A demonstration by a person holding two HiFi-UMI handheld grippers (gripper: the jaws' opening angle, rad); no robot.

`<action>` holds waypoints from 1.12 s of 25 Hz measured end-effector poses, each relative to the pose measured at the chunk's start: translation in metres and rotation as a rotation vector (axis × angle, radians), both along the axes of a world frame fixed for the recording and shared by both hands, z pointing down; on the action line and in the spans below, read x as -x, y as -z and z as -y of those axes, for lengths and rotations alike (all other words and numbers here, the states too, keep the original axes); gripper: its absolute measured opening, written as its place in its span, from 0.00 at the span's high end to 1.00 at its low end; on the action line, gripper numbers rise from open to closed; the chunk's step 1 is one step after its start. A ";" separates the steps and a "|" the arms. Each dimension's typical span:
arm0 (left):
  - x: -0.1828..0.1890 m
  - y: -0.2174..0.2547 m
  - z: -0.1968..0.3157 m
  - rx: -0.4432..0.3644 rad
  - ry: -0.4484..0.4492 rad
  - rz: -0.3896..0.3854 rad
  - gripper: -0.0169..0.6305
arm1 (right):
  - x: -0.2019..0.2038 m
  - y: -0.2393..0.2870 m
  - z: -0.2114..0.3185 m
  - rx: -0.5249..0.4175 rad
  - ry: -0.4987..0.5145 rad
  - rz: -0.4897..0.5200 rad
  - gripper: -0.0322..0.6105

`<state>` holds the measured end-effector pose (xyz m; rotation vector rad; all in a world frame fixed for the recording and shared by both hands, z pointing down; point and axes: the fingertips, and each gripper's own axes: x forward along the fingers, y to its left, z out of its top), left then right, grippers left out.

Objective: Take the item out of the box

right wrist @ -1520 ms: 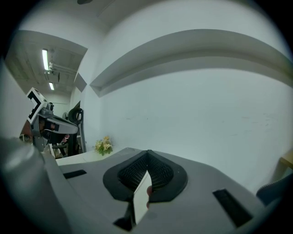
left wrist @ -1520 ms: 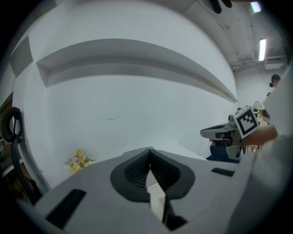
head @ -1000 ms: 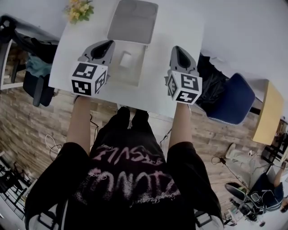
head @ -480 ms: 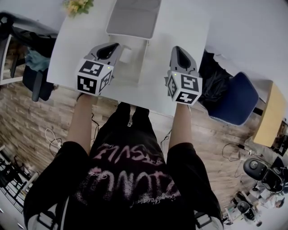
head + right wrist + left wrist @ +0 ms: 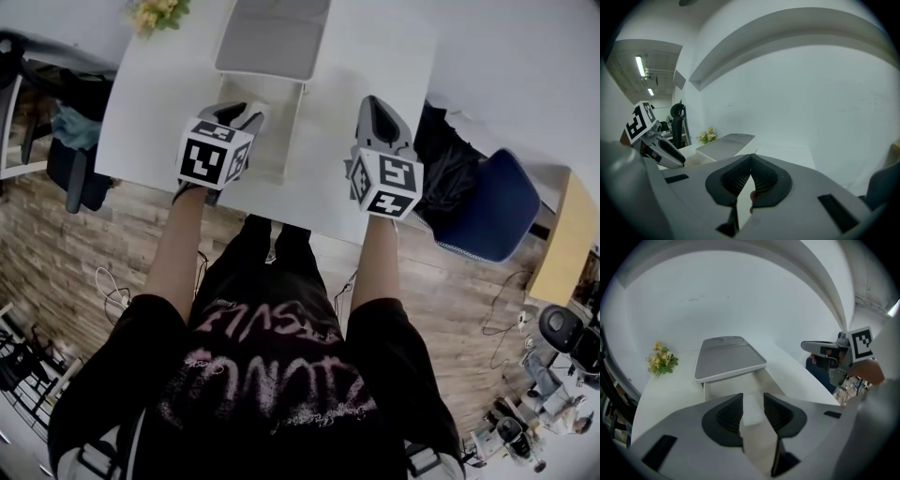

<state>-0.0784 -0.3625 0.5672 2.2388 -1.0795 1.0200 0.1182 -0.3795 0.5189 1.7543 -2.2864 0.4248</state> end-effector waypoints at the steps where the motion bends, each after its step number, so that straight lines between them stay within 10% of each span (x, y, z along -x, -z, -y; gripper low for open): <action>1: 0.000 -0.005 -0.001 0.020 0.004 0.017 0.74 | -0.002 -0.001 0.000 0.001 -0.001 -0.002 0.94; 12: -0.002 -0.043 0.000 0.176 0.062 0.093 0.59 | -0.014 -0.014 -0.003 0.031 -0.016 -0.008 0.94; 28: 0.003 -0.073 0.001 0.237 0.042 0.218 0.64 | -0.027 -0.030 0.000 0.059 -0.029 -0.017 0.94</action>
